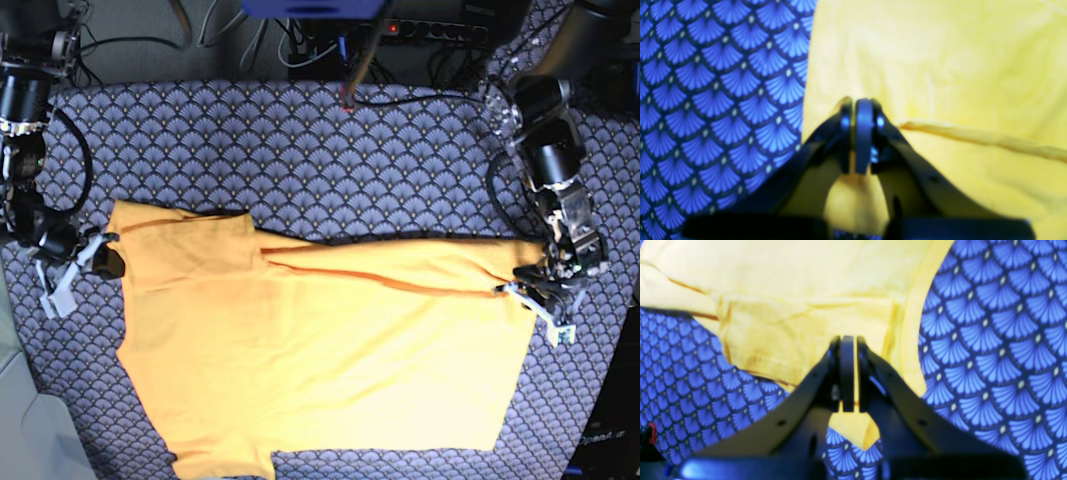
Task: Fold the T-shirt properly
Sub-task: 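Lift both held corners and fold them over the shirt body, then lower both grippers onto the folded edge and pinch it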
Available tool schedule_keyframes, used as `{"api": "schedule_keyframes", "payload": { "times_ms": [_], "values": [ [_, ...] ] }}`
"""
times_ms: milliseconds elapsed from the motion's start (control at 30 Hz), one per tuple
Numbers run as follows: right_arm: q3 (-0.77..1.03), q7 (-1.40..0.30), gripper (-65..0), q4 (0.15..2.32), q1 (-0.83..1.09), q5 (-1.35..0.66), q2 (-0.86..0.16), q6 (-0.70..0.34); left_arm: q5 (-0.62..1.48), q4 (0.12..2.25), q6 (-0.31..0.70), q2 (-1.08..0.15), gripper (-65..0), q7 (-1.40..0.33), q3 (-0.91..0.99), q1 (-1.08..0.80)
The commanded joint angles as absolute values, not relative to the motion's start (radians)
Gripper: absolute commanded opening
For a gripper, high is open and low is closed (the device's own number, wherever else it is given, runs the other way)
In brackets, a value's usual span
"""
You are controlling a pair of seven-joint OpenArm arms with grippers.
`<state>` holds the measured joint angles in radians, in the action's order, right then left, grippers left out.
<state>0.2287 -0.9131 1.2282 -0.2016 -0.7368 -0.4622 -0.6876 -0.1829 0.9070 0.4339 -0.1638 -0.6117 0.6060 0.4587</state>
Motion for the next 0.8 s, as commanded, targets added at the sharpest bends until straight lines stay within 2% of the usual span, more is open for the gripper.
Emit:
{"api": "schedule_keyframes", "payload": {
  "times_ms": [0, 233, 333, 533, 767],
  "values": [
    [0.239, -0.886, -61.6, 1.242, -0.225, -0.756, -0.478, -0.698, -0.174, 0.931, 0.437, -0.176, -65.0, -0.595, 0.605, 0.483],
    [0.237, -0.874, -42.4, 1.241, -0.236, -0.754, -0.466, -0.698, -0.173, 0.931, 0.437, -0.174, -65.0, -0.598, 0.607, 0.461],
    [0.236, -0.806, -37.4, 1.19, -0.234, -0.754, -0.466, -0.698, -0.173, 0.931, 0.437, -0.173, -65.0, -0.596, 0.607, 0.455],
    [0.148, -0.713, -36.1, 0.998, -0.295, -0.754, -0.484, -0.698, -0.171, 0.932, 0.437, -0.173, -65.0, -0.596, 0.608, 0.437],
    [0.061, -0.67, -36.4, 0.977, -0.3, -0.754, -0.467, -0.698, -0.171, 0.932, 0.437, -0.173, -65.0, -0.596, 0.61, 0.435]
  ]
}}
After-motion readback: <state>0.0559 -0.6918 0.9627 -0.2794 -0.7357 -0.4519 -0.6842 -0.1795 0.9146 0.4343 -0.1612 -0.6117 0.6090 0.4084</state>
